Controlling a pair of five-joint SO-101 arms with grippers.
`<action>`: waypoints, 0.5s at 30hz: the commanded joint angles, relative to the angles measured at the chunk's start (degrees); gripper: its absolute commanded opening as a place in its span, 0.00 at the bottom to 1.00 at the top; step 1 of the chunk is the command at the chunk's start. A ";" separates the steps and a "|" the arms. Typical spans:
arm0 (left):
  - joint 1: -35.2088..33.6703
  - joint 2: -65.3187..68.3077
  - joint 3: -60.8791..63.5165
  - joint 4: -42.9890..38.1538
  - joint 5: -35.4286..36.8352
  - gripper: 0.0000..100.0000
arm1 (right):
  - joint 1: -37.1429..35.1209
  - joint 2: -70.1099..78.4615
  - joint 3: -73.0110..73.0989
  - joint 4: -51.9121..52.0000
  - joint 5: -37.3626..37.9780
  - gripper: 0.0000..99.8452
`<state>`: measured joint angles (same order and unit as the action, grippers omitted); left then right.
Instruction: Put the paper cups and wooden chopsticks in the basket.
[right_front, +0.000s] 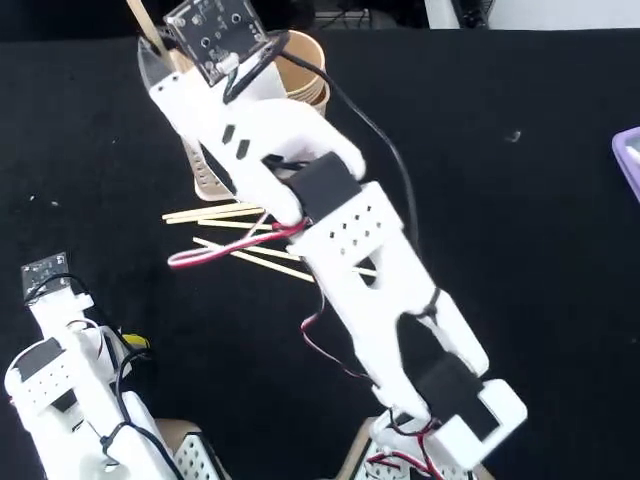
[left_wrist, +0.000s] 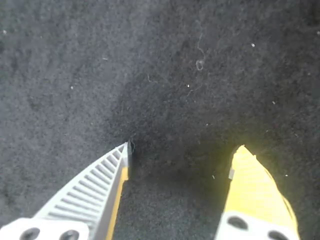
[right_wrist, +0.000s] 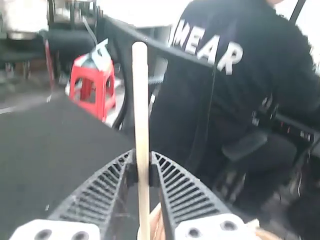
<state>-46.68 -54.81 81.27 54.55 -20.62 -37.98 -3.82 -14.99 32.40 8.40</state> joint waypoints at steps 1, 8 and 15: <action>-0.48 -0.35 0.13 -0.70 0.09 0.32 | 0.62 0.13 -2.95 -6.07 -0.53 0.01; -0.48 -0.35 0.13 -0.70 0.09 0.32 | 2.20 1.71 -2.95 -11.96 -0.79 0.01; -0.40 -0.35 0.13 -0.70 0.09 0.32 | 5.45 4.70 -0.40 -12.40 -0.88 0.01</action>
<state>-46.68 -54.81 81.27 54.55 -20.62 -34.64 0.31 -14.99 21.67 7.87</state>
